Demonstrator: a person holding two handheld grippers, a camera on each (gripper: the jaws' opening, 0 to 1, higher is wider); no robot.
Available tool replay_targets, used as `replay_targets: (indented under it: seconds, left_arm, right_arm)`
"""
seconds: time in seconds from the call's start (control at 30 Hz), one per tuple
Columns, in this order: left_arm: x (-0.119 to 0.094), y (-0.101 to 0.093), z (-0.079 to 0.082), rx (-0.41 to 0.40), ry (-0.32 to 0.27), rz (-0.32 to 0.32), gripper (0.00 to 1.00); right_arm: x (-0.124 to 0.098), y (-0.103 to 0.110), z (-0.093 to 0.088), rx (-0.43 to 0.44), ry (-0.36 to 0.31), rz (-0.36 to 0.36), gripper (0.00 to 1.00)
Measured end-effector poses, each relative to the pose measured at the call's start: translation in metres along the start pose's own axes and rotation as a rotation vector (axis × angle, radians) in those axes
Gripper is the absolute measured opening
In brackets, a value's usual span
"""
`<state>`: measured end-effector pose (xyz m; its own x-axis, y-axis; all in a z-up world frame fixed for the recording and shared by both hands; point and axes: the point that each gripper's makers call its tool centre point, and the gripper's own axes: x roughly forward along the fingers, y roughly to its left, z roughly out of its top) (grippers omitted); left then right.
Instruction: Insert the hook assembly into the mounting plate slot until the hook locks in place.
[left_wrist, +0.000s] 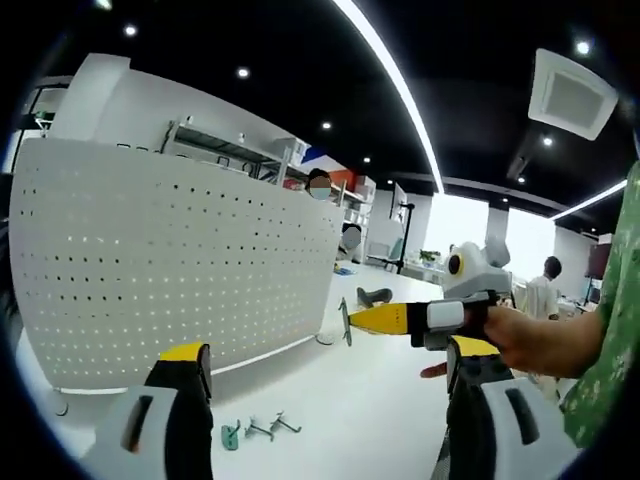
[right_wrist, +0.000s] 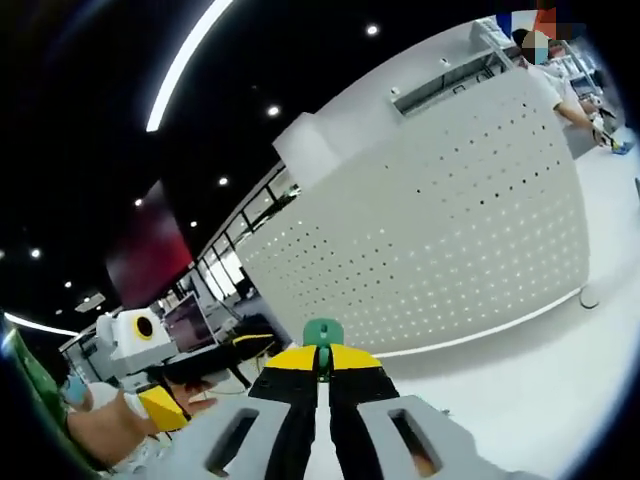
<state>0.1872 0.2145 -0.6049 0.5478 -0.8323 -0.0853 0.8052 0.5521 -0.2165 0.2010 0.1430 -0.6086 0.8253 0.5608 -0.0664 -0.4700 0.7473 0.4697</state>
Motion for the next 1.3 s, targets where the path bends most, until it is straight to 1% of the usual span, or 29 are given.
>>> replay_targets:
  seconds: [0.1,0.17,0.23,0.37,0.43,0.5,0.53,0.7,0.8,0.83,0.9,0.93,1.1,1.13,1.3]
  left_arm:
    - [-0.007,0.007,0.002,0.001,0.005,0.005,1.0]
    - [-0.011,0.011,0.006,0.004,-0.003,0.013,1.0]
    - [-0.014,0.016,0.008,0.008,-0.005,0.025,1.0]
    - [-0.016,0.02,0.013,0.008,-0.017,0.026,1.0]
    - [-0.016,0.022,0.016,0.012,-0.021,0.029,1.0]
    - [-0.015,0.023,0.018,0.014,-0.025,0.026,1.0]
    - [-0.015,0.024,0.019,0.014,-0.027,0.025,1.0]
    - [-0.015,0.028,0.025,0.005,-0.044,0.02,0.99]
    - [-0.015,0.031,0.028,0.003,-0.051,0.022,1.0]
    - [-0.015,0.032,0.029,0.004,-0.052,0.024,0.99]
    - [-0.015,0.033,0.03,0.003,-0.053,0.024,0.99]
    - [-0.015,0.034,0.03,0.002,-0.054,0.026,0.99]
    - [-0.015,0.039,0.028,0.001,-0.049,0.03,0.98]
    - [-0.015,0.041,0.029,0.001,-0.05,0.033,0.98]
    - [-0.017,0.045,0.029,0.002,-0.05,0.04,0.97]
  right_arm:
    - [-0.002,0.0,0.007,-0.056,-0.01,-0.014,0.01]
    - [-0.002,-0.002,0.013,-0.095,-0.016,-0.031,0.01]
    - [-0.003,-0.004,0.02,-0.122,-0.029,-0.045,0.01]
    - [-0.003,-0.01,0.031,-0.172,-0.044,-0.073,0.01]
    - [-0.003,-0.017,0.042,-0.224,-0.057,-0.103,0.01]
    - [-0.003,-0.024,0.053,-0.257,-0.073,-0.125,0.01]
    - [-0.004,-0.025,0.055,-0.262,-0.077,-0.13,0.01]
    - [-0.005,-0.05,0.09,-0.36,-0.124,-0.218,0.01]
    - [-0.005,-0.061,0.109,-0.377,-0.152,-0.246,0.01]
    - [-0.005,-0.067,0.118,-0.395,-0.167,-0.264,0.01]
    - [-0.005,-0.072,0.129,-0.411,-0.179,-0.281,0.01]
    - [-0.004,-0.076,0.137,-0.422,-0.192,-0.292,0.01]
    - [0.004,-0.084,0.163,-0.472,-0.224,-0.321,0.01]
    - [0.007,-0.086,0.17,-0.494,-0.228,-0.329,0.01]
    - [0.021,-0.094,0.192,-0.557,-0.247,-0.358,0.01]
